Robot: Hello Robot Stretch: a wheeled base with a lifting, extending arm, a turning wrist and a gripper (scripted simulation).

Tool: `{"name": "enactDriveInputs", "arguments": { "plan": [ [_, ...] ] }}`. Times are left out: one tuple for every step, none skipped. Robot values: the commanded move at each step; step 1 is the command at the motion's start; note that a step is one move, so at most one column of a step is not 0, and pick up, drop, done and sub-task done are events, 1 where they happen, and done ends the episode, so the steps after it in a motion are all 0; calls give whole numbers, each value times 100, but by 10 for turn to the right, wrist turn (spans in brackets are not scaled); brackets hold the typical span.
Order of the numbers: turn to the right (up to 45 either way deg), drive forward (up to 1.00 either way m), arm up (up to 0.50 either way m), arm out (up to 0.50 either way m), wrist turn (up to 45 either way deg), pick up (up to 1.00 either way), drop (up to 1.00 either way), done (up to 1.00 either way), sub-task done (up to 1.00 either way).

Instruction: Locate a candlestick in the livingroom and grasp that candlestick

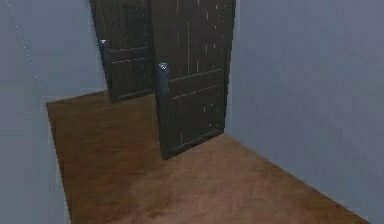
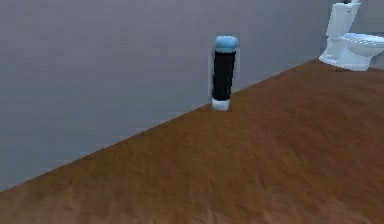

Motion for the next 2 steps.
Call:
{"name": "enactDriveInputs", "arguments": {
  "plan": [
    [0, 30, 0, 0, 0, 0, 0, 0, 0],
    [-360, 0, 0, 0, 0, 0, 0, 0, 0]
  ]
}}
